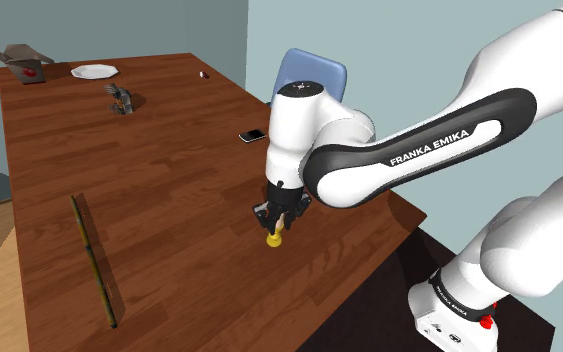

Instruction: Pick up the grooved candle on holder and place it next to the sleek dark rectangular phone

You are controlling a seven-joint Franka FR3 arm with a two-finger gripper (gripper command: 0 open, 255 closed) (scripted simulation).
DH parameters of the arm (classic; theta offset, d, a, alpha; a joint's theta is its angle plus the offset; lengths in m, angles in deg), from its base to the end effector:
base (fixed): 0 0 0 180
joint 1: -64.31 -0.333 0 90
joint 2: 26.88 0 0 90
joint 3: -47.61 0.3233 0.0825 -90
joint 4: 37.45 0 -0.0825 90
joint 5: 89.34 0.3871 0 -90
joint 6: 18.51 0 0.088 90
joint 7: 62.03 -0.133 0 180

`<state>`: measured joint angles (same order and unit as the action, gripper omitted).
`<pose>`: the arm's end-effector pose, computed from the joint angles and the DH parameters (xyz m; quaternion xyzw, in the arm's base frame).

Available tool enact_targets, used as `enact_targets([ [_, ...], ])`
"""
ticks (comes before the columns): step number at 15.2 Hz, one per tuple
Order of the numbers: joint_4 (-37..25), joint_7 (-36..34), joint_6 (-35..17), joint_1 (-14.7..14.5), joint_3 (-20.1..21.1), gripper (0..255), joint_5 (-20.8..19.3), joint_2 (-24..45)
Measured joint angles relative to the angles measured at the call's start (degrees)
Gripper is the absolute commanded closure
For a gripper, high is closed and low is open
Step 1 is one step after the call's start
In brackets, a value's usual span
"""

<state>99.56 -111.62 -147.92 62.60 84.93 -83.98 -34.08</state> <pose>0.3704 0.3036 0.3336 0.9921 -0.1246 -0.0092 0.0122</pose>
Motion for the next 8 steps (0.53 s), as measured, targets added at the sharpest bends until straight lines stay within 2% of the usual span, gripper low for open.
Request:
enact_targets([
  [4,-0.14,0.10,0.30,-0.01,-0.05,255,0.11,-0.17],
  [8,-1.54,1.05,3.38,-0.17,-0.56,255,1.24,-2.13],
])
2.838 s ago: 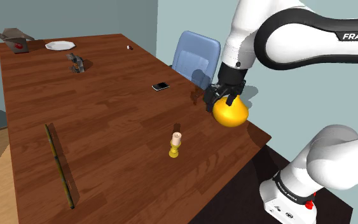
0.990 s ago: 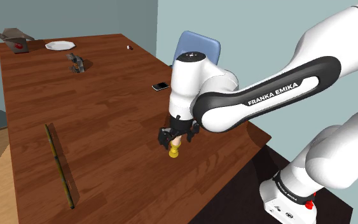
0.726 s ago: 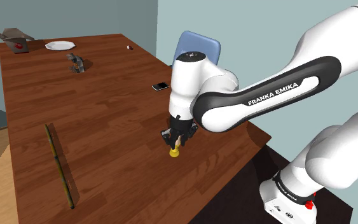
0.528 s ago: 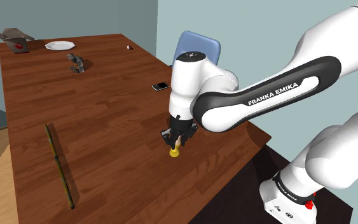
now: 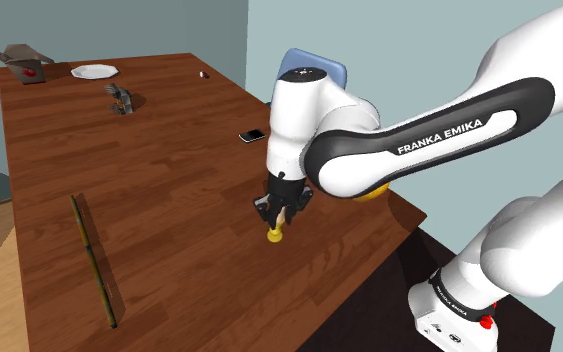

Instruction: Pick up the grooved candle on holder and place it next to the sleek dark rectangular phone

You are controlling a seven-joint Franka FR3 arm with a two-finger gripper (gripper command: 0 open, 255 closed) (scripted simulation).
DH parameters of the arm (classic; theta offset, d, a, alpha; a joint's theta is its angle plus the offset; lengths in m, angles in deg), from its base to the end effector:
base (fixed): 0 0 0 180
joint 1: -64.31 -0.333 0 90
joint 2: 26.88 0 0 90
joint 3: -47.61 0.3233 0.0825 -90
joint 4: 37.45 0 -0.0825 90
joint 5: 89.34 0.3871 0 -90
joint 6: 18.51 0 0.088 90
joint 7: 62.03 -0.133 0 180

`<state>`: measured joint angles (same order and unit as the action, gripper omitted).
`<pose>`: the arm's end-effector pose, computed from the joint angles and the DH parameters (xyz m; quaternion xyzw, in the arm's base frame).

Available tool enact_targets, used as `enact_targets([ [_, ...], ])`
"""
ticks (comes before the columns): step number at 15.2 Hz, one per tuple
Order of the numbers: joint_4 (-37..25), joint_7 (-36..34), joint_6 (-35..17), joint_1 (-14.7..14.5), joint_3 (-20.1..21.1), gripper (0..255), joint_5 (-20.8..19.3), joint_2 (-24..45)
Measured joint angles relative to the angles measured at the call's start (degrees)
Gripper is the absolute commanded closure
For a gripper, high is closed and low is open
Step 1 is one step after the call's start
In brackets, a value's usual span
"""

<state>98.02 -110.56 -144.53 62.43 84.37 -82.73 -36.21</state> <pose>0.3709 0.3036 0.3548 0.9921 -0.1246 -0.0094 0.0123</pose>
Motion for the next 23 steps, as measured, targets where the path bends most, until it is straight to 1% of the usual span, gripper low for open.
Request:
enact_targets([
  [12,-5.19,1.99,9.76,-0.46,-1.79,255,2.30,-5.18],
  [23,-11.86,2.65,18.52,-0.37,-3.21,255,2.68,-7.46],
])
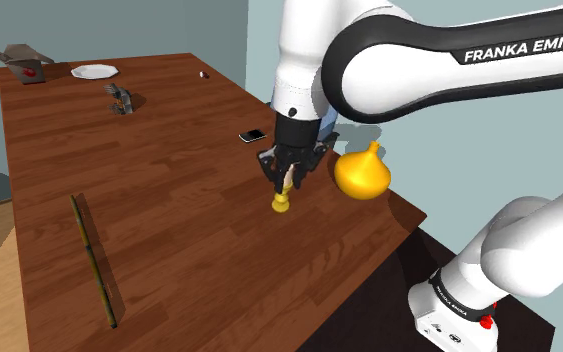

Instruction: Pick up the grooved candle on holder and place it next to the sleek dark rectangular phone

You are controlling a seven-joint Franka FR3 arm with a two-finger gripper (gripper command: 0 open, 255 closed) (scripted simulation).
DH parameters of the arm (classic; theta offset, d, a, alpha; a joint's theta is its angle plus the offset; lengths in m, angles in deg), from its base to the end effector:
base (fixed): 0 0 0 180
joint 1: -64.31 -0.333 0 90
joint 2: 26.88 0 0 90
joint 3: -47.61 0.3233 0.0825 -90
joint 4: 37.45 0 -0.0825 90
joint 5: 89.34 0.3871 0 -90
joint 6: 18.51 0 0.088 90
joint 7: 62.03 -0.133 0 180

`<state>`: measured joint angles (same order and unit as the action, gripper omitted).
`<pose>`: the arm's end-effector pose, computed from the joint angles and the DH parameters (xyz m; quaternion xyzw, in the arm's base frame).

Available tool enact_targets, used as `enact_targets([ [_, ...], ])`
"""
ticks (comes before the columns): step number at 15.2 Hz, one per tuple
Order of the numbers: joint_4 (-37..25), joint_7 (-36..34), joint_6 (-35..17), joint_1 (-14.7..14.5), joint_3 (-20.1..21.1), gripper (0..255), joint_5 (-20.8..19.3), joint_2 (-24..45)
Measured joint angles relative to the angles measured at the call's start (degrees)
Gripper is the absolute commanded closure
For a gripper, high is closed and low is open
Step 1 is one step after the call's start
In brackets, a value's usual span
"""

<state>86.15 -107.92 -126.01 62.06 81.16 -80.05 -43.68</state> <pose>0.3702 0.3040 0.4762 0.9921 -0.1247 -0.0094 0.0123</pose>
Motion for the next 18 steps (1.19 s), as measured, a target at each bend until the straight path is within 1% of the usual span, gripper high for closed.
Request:
enact_targets([
  [10,-6.59,0.27,7.46,0.26,-1.09,255,-0.12,-0.94],
  [17,-9.53,4.18,4.28,3.55,-3.18,255,-4.36,6.32],
  [18,-10.90,4.54,4.16,4.05,-3.40,255,-5.27,8.01],
])
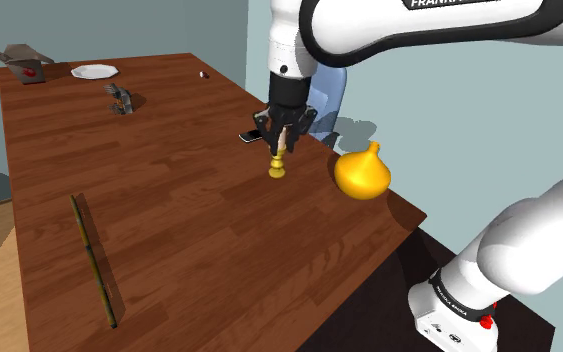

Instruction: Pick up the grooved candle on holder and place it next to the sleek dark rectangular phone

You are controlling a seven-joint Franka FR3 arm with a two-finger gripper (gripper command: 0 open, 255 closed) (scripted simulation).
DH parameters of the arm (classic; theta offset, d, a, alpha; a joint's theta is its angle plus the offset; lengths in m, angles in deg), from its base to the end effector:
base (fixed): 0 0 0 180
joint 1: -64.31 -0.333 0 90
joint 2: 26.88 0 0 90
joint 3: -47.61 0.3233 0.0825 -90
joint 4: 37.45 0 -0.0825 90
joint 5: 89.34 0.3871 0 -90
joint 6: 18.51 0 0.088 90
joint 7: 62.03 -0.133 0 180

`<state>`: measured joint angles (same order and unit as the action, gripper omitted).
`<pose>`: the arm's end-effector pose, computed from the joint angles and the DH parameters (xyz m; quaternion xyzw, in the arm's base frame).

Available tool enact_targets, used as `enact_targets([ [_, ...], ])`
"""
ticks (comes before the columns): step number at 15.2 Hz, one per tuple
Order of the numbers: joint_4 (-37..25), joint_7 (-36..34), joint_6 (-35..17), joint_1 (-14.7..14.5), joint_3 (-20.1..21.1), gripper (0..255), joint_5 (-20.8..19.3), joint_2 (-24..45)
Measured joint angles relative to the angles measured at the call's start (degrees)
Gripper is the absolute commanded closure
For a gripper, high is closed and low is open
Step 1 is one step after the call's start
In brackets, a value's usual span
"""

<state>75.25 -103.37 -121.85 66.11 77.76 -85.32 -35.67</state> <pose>0.4473 0.2623 0.5068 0.9921 -0.1248 -0.0097 0.0121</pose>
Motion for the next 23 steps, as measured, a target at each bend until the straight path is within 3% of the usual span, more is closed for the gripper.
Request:
enact_targets([
  [12,-14.08,5.98,-2.73,4.29,-4.31,255,-9.37,18.92],
  [19,-28.22,9.54,-0.50,4.85,-7.01,255,-13.92,31.58],
  [23,-41.41,11.73,3.16,3.79,-8.69,255,-16.46,41.31],
])
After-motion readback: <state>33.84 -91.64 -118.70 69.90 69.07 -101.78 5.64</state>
